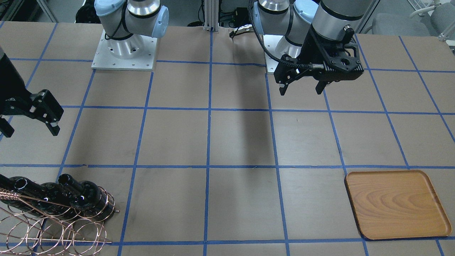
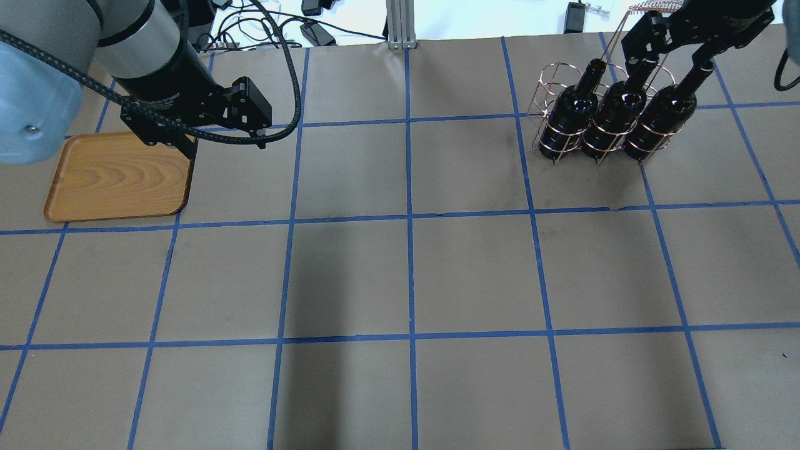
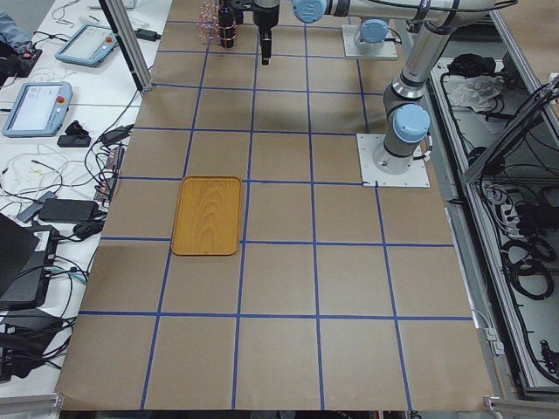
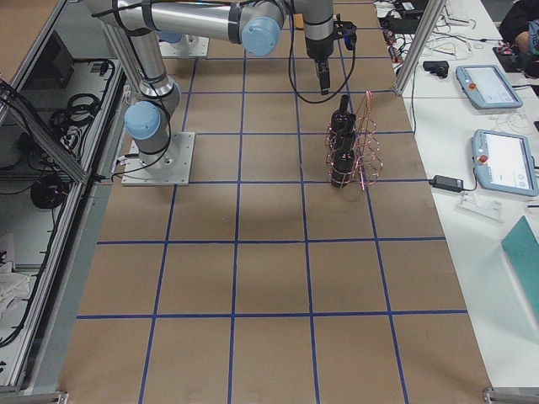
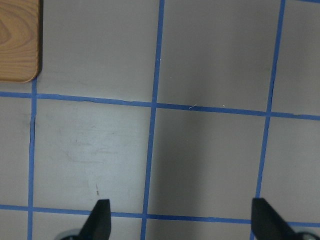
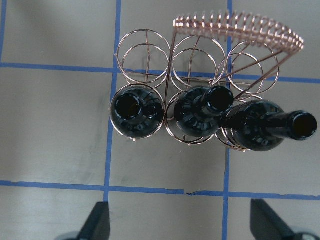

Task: Take wine from basket and place on tray
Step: 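Lower the right gripper onto the neck of a dark wine bottle in the rack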

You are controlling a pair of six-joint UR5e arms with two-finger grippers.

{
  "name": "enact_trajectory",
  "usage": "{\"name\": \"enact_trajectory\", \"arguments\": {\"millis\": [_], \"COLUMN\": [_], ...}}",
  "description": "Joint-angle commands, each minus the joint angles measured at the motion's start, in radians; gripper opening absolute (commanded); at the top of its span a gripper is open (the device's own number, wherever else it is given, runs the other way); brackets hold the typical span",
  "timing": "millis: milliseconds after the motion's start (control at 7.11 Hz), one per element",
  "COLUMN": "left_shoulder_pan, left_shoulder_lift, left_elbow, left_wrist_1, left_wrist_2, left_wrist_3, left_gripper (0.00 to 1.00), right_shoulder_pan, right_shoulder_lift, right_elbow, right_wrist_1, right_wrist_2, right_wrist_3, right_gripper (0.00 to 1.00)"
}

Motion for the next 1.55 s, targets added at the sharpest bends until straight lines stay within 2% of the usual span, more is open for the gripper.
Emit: {"name": "enact_trajectory", "arguments": {"millis": [0, 422, 562, 703, 984, 1406], "left_shoulder_pan": [0.000, 0.000, 0.000, 0.000, 0.000, 0.000], "left_shoulder_lift": [0.000, 0.000, 0.000, 0.000, 0.000, 0.000], "left_elbow": [-0.001, 0.001, 0.001, 0.001, 0.001, -0.001], "left_wrist_1": [0.001, 0.001, 0.001, 0.001, 0.001, 0.000], "left_wrist_2": [0.000, 0.000, 0.000, 0.000, 0.000, 0.000], "left_wrist_3": [0.000, 0.000, 0.000, 0.000, 0.000, 0.000], "left_gripper": [1.00, 1.00, 1.00, 1.00, 1.00, 1.00], "right_shoulder_pan": [-0.025, -0.025, -0.025, -0.025, -0.025, -0.025], "right_shoulder_lift": [0.076, 0.160, 0.170, 0.179, 0.213, 0.219], "right_elbow": [-0.017, -0.043, -0.043, -0.043, -0.043, -0.043], "right_wrist_1": [-0.060, -0.124, -0.126, -0.126, -0.198, -0.206], "right_wrist_2": [-0.003, 0.006, 0.006, 0.006, 0.006, 0.006], "right_wrist_3": [-0.055, -0.052, -0.052, -0.052, -0.053, -0.047], "right_gripper": [0.89, 0.81, 0.75, 0.74, 0.70, 0.67]}}
